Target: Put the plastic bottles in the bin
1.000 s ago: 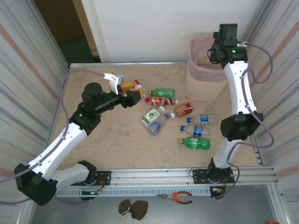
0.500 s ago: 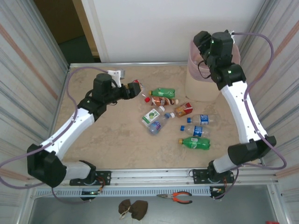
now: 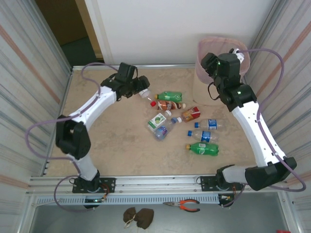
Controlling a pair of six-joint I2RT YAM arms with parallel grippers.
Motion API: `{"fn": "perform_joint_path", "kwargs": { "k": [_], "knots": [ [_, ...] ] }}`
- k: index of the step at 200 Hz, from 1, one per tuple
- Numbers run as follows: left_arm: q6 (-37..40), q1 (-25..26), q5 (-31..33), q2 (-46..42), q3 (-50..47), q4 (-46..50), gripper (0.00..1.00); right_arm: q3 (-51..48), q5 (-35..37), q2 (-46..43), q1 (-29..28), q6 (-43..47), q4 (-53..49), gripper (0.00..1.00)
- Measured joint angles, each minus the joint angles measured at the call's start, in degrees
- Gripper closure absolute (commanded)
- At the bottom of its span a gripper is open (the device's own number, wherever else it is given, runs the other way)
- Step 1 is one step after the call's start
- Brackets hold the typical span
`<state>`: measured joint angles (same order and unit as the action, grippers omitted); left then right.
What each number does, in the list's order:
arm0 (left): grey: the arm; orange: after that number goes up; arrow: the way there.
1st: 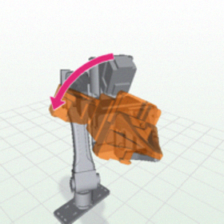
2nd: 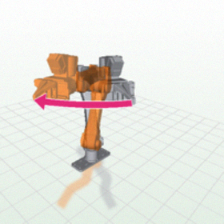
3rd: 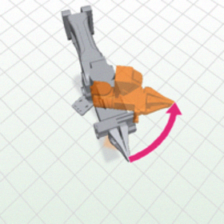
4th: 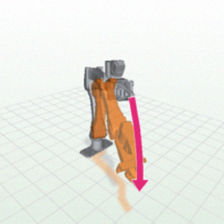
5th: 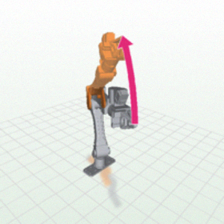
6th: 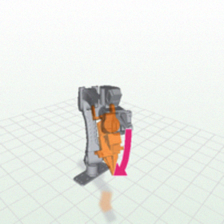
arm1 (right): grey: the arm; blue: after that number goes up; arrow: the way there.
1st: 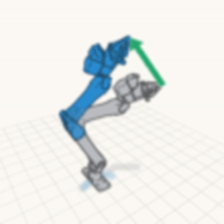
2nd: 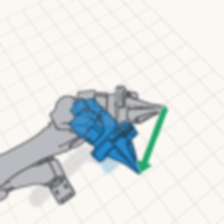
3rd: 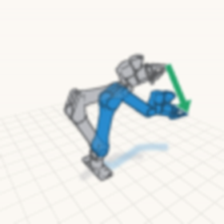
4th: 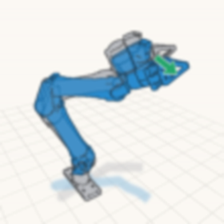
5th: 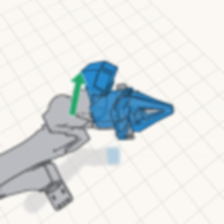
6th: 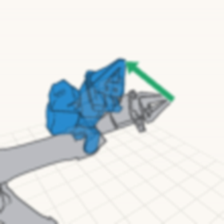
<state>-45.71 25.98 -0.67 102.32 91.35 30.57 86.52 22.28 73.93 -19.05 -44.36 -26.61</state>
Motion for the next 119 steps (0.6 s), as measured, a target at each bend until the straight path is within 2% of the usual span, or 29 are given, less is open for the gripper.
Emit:
{"fn": "perform_joint_path", "kwargs": {
  "k": [51,119],
  "knots": [
    [-4.3,0.0,3.6,11.6,9.6,8.2,0.15,-0.4,0.5,-0.6,0.0,0.0,0.0,0.25],
    [-6.0,0.0,3.3,22.7,16.9,11.1,0.09,-0.6,1.2,-1.6,0.4,0.0,0.0,0.26]
  ]
}}
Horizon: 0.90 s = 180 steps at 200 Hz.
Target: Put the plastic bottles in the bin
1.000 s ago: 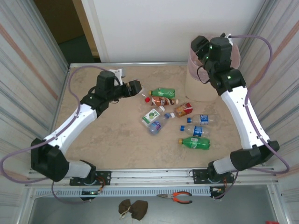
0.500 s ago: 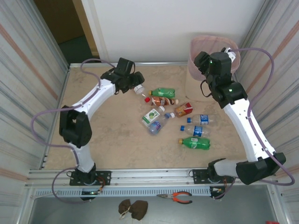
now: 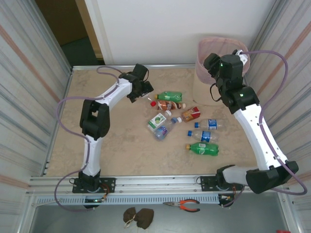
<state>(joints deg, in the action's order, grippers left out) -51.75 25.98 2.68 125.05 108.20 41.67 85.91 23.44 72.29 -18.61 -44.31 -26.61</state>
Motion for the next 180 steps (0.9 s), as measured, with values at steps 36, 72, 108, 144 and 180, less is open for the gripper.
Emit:
{"fn": "perform_joint_path", "kwargs": {
  "k": [36,72,108,144,180],
  "knots": [
    [0.0,0.0,0.0,5.3,5.5,0.8,0.09,-0.4,0.3,-0.2,0.5,0.0,0.0,0.26],
    [0.0,0.0,0.0,9.4,10.0,1.8,0.11,-1.2,0.4,-0.8,1.8,0.0,0.0,0.26],
    [-0.4,0.1,-0.1,10.5,10.0,2.3,0.14,-1.7,0.4,-1.9,2.5,0.0,-0.1,0.26],
    [-0.8,0.9,0.0,10.8,9.7,3.3,0.18,-2.3,0.4,-2.6,2.9,0.0,-0.2,0.27],
    [-0.8,1.7,0.1,10.8,6.4,2.9,0.23,-3.8,0.3,-3.2,3.2,-0.1,-0.2,0.27]
  ]
}}
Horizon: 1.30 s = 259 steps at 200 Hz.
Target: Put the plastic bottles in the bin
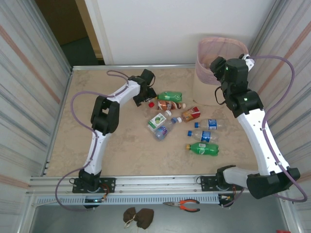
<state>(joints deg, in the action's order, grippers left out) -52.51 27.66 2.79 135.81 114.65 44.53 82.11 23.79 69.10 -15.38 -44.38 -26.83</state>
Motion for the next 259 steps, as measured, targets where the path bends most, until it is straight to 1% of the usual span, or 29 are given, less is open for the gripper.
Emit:
{"fn": "perform_joint_path", "kwargs": {
  "k": [32,64,79,118,151,177,201,236,259],
  "knots": [
    [0.0,0.1,0.3,-0.7,-1.6,-1.0,0.29,-0.7,0.0,0.0,0.0,0.0,0.0,0.27],
    [0.0,0.1,0.5,-1.4,-2.9,-1.6,0.38,-0.9,0.0,-0.1,0.0,0.0,0.0,0.28],
    [0.0,0.1,0.7,-1.8,-3.5,-1.8,0.4,-1.0,0.0,-0.2,0.0,-0.1,0.0,0.28],
    [0.5,0.1,1.3,-2.9,-5.4,-2.8,0.41,-1.0,-0.2,-0.2,0.0,-0.1,0.0,0.28],
    [1.8,0.1,1.4,-5.7,-10.1,-4.6,0.41,-1.0,-0.2,-0.2,0.0,-0.1,0.0,0.28],
    [3.8,0.1,1.6,-10.4,-16.2,-7.4,0.4,-1.1,-0.2,-0.2,0.0,-0.1,0.1,0.28],
    [6.3,0.1,2.0,-16.9,-22.2,-10.9,0.4,-3.3,-0.2,-1.1,0.0,0.0,1.6,0.29],
    [11.9,0.2,1.6,-28.6,-31.9,-21.1,0.43,-7.8,-2.0,-3.7,0.0,1.2,5.8,0.29],
    [15.8,0.3,-0.2,-35.9,-38.7,-29.6,0.45,-9.7,-5.5,-4.9,0.2,3.3,9.9,0.28]
  ]
}}
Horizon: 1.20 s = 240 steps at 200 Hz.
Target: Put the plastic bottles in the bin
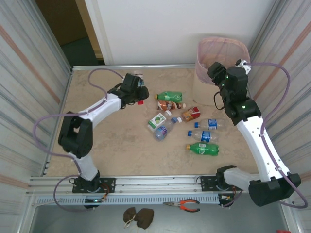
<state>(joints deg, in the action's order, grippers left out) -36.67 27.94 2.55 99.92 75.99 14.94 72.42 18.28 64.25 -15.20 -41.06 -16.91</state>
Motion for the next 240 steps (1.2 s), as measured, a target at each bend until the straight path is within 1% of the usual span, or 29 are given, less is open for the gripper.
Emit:
{"fn": "perform_joint_path", "kwargs": {
  "k": [7,23,40,78,87,107,129,161,184,192,216,240],
  "knots": [
    [1.0,0.0,-0.8,-1.8,-1.8,-2.3,0.45,-0.4,-1.4,-0.2,0.2,0.8,1.2,0.28],
    [3.2,0.1,-3.3,-5.4,-5.5,-7.4,0.51,-0.8,-5.0,-0.3,0.5,2.6,3.4,0.28],
    [5.2,0.2,-6.3,-9.0,-8.6,-11.9,0.51,-1.2,-9.6,-0.4,0.9,4.7,5.9,0.28],
    [9.1,0.3,-11.0,-17.8,-13.5,-19.0,0.53,-2.5,-24.1,-0.9,1.5,10.3,11.8,0.27],
    [10.2,0.3,-12.2,-19.8,-14.1,-20.3,0.55,-2.5,-27.9,-1.0,1.5,11.8,12.9,0.26],
    [12.8,0.3,-15.8,-23.9,-15.7,-23.5,0.54,-2.5,-35.6,-1.2,1.5,14.8,14.8,0.25],
    [15.4,0.3,-21.4,-27.2,-17.4,-26.9,0.48,-2.5,-44.1,-1.5,1.4,18.0,16.3,0.24],
    [18.6,0.3,-31.8,-28.4,-17.8,-30.6,0.48,-2.4,-55.3,-1.5,0.5,22.1,18.5,0.17],
    [20.4,0.4,-39.5,-28.5,-17.8,-32.2,0.49,-0.8,-61.9,-1.5,-2.3,24.9,18.1,0.13],
    [21.0,0.7,-41.8,-28.5,-17.8,-32.6,0.48,0.1,-63.6,-1.4,-3.2,25.6,18.1,0.12],
    [22.1,1.7,-46.4,-28.5,-17.7,-33.3,0.46,3.8,-67.3,-0.2,-5.7,26.7,18.4,0.09],
    [23.0,2.9,-49.0,-28.7,-17.7,-33.3,0.46,7.6,-69.3,2.1,-7.2,26.7,18.6,0.08]
  ]
}}
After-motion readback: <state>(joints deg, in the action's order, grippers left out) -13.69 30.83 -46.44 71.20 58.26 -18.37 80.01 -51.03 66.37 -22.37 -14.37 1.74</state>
